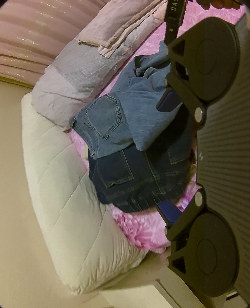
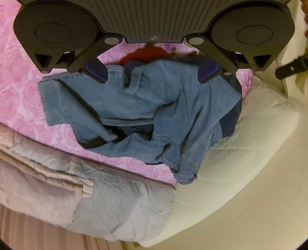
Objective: Fold clothes
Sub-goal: 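Grasp the light-blue jeans with the right tool and lift them, then lay the jeans flat on the sheet and open the right tool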
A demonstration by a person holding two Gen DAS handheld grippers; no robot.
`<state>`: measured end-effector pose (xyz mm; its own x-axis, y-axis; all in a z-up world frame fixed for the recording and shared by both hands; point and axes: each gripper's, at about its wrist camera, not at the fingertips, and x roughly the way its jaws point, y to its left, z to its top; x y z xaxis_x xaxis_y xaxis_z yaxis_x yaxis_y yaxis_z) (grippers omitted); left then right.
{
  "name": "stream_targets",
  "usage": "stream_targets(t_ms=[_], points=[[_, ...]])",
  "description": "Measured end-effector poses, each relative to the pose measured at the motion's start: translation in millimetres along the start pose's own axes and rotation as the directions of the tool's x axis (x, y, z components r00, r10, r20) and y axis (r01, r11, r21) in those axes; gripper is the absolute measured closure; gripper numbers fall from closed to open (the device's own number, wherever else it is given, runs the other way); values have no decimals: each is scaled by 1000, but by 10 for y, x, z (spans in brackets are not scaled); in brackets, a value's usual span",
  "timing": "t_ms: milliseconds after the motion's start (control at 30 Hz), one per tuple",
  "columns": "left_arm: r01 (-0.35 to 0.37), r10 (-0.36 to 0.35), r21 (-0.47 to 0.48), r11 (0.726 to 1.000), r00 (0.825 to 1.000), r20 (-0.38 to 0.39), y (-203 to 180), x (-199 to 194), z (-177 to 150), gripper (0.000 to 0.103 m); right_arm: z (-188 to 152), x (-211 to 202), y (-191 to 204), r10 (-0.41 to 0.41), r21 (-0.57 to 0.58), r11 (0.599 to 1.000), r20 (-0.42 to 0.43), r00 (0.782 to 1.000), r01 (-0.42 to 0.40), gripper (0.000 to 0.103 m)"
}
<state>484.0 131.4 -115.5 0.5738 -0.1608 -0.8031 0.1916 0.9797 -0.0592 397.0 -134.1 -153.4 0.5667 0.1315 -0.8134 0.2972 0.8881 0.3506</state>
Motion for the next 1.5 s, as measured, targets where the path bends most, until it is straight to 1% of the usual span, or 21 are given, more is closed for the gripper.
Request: stream_targets(t_ms=[200,433,600,667,700,733,800,867,900,933,967,1000,1033,1067,1133,1200,1233,1300,1333,1433,1500], points=[[40,-39,9,999,998,-45,-19,509,260,6,236,345,-74,50,122,991,-7,999,-49,0],[51,-52,-5,999,996,-75,-14,849,419,6,385,660,-78,154,244,959,-34,988,-141,1],[28,-30,-19,999,996,-87,114,989,480,7,501,869,174,196,233,955,-24,980,-185,1],[15,-18,-30,999,996,-88,191,1020,501,7,543,961,265,199,230,955,-23,980,-188,3],[12,-15,-38,999,996,-88,234,1034,507,7,560,1009,318,196,228,956,-25,980,-185,9],[7,-11,-46,999,996,-89,275,1048,514,7,576,1056,371,192,225,957,-28,981,-181,11],[-7,2,-60,998,996,-90,345,1068,527,7,609,1154,483,175,212,964,-42,984,-162,11],[-17,10,-73,997,996,-91,400,1079,536,7,610,1290,614,141,150,980,-65,988,-130,12],[-20,13,-79,997,996,-92,423,1081,540,7,596,1374,686,114,103,989,-81,990,-106,35],[-23,15,-85,996,996,-93,446,1082,543,7,557,1469,723,86,63,995,-111,990,-79,65],[-25,17,-90,996,995,-93,466,1082,547,7,513,1566,755,55,23,998,-141,988,-52,76],[-24,16,-92,996,996,-91,470,1068,549,7,486,1588,715,61,33,998,-149,987,-57,88],[-23,15,-93,995,996,-88,474,1054,551,7,463,1598,663,74,51,996,-152,986,-67,94],[-22,14,-94,995,996,-85,477,1038,553,8,469,1551,585,101,94,992,-141,985,-88,96],[-16,9,-92,996,997,-76,467,982,552,8,535,1377,373,190,219,962,-92,978,-166,97],[-11,5,-87,996,998,-65,445,925,551,8,642,1114,137,268,323,912,2,963,-254,98],[-4,0,-80,997,998,-56,416,884,558,8,696,965,20,286,364,887,51,957,-284,98],[14,-16,-63,998,999,-39,327,797,580,8,775,639,-248,313,455,818,160,936,-351,98],[23,-25,-54,998,999,-30,280,752,590,8,791,450,-390,315,489,784,216,924,-382,98],[75,-75,-6,997,997,-5,31,583,600,9,761,-130,-759,279,529,725,360,890,-441,98],[119,-119,36,992,993,8,-197,456,591,9,656,-615,-984,222,522,719,453,863,-459,98]])
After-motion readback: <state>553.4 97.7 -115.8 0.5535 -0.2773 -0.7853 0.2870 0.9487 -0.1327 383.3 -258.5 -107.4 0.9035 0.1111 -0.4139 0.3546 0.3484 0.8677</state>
